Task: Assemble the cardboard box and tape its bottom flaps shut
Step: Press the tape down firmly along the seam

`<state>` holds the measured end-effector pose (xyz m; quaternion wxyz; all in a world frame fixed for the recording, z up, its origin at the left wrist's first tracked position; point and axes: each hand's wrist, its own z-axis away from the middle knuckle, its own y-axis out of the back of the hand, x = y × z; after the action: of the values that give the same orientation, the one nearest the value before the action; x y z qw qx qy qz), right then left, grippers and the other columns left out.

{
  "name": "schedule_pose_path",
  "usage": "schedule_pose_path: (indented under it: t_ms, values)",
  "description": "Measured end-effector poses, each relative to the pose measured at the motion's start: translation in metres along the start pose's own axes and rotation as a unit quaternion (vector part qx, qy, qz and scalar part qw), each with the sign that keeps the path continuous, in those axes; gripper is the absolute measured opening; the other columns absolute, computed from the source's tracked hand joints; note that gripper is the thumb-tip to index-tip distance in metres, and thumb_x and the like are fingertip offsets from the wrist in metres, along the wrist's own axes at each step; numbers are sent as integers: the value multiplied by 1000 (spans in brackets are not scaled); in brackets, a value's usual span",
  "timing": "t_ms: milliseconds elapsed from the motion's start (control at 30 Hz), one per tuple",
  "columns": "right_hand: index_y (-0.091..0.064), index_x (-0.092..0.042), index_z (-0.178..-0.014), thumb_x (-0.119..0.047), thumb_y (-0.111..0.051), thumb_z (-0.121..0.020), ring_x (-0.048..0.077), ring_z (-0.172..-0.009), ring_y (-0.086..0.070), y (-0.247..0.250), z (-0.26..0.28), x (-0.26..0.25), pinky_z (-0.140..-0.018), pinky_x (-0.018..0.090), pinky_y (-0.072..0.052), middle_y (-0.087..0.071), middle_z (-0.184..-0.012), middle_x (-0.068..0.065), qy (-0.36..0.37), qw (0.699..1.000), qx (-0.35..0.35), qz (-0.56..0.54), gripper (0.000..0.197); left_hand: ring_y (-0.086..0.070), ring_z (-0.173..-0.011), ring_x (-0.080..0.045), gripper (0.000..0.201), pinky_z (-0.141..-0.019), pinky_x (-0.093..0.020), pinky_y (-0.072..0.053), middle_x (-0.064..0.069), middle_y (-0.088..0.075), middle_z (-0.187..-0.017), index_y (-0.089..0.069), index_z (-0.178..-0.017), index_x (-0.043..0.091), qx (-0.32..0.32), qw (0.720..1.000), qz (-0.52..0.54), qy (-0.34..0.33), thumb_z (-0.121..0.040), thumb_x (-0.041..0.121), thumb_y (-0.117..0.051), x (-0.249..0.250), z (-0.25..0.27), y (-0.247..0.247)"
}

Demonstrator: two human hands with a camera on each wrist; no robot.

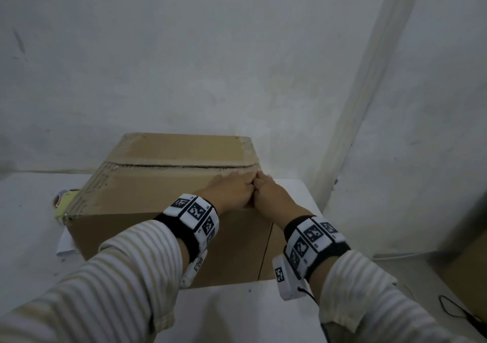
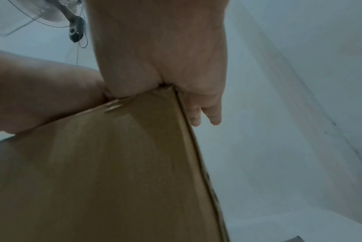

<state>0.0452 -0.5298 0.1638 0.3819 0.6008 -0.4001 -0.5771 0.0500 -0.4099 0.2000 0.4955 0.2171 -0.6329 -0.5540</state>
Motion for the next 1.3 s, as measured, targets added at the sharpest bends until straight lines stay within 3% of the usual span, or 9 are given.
schedule_pose_path:
  t_ms: [167, 300, 433, 567, 733, 867, 1100, 1200, 1300]
  values:
    - [-28, -18, -147, -11, -30, -98, 30, -147, -11, 11, -8, -4, -116, 53, -23, -10, -161, 5, 6, 996, -85, -41, 50, -11, -148, -20, 47, -116, -51, -9, 4, -25, -157, -20, -147, 32, -14, 997, -61, 39, -100, 32, -22, -4, -11, -2]
    - [-41, -12, -135, -8, -34, -95, 33, -142, -23, 23, -11, -3, -107, 39, -30, -29, -152, 13, 17, 988, -83, -130, 41, -8, -148, -23, 54, -115, -56, -12, 5, -18, -159, -13, -149, 31, -14, 994, -95, 44, -96, 37, -22, -6, -13, -6]
    - [-43, -18, -89, -5, -35, -94, 21, -95, -46, 27, -12, -6, -76, 27, -37, -48, -94, -2, 7, 980, -68, -185, 17, -2, -149, -23, 55, -116, -56, -10, 7, -3, -161, -4, -151, 28, -26, 991, -122, 48, -98, 38, -18, -7, -14, -7]
    - [-39, 3, -132, -12, -33, -99, 27, -131, -38, 25, -11, -10, -112, 37, -29, -40, -141, 16, 18, 977, -54, -205, 37, -2, -149, -23, 55, -116, -57, -9, 6, -3, -161, -7, -151, 28, -27, 991, -126, 47, -98, 37, -18, -5, -14, -6]
    - [-17, -13, -151, -16, -37, -98, 16, -131, -39, 22, -7, -1, -110, 28, -30, -37, -146, 0, -46, 954, -48, -292, 57, -5, -149, -22, 56, -116, -57, -9, 8, -8, -161, -12, -150, 28, -14, 993, -108, 50, -97, 45, -12, -8, -18, -8]
    - [-48, -13, -136, -31, -35, -98, 26, -120, -56, 12, -4, 11, -107, 44, -42, -57, -134, 10, -100, 909, -65, -399, 44, -4, -149, -23, 57, -115, -56, -10, 8, -6, -161, -12, -150, 27, -18, 992, -112, 48, -97, 48, -11, -6, -15, -7]
    - [-42, -5, -130, -17, -35, -98, 34, -115, -52, 21, -11, -4, -88, 32, -43, -54, -124, 16, -35, 983, 24, -178, 34, 0, -149, -24, 58, -116, -57, -5, 6, -3, -161, -7, -151, 28, -23, 993, -110, 43, -96, 48, -13, -6, -11, -7]
    - [-39, -3, -138, -15, -32, -102, 31, -130, -43, 30, -25, -13, -106, 33, -34, -43, -144, 17, 14, 998, -28, -63, 40, 1, -149, -24, 59, -115, -59, -4, 6, 1, -161, -3, -151, 29, -33, 992, -112, 37, -96, 44, -17, -7, -11, -7]
    - [-46, 2, -127, -12, -32, -101, 34, -123, -47, 40, -38, -17, -100, 34, -37, -47, -136, 21, 29, 997, -67, 5, 33, 1, -149, -25, 60, -115, -59, -5, 5, 2, -161, -2, -151, 28, -35, 991, -122, 36, -95, 42, -18, -9, -13, -10]
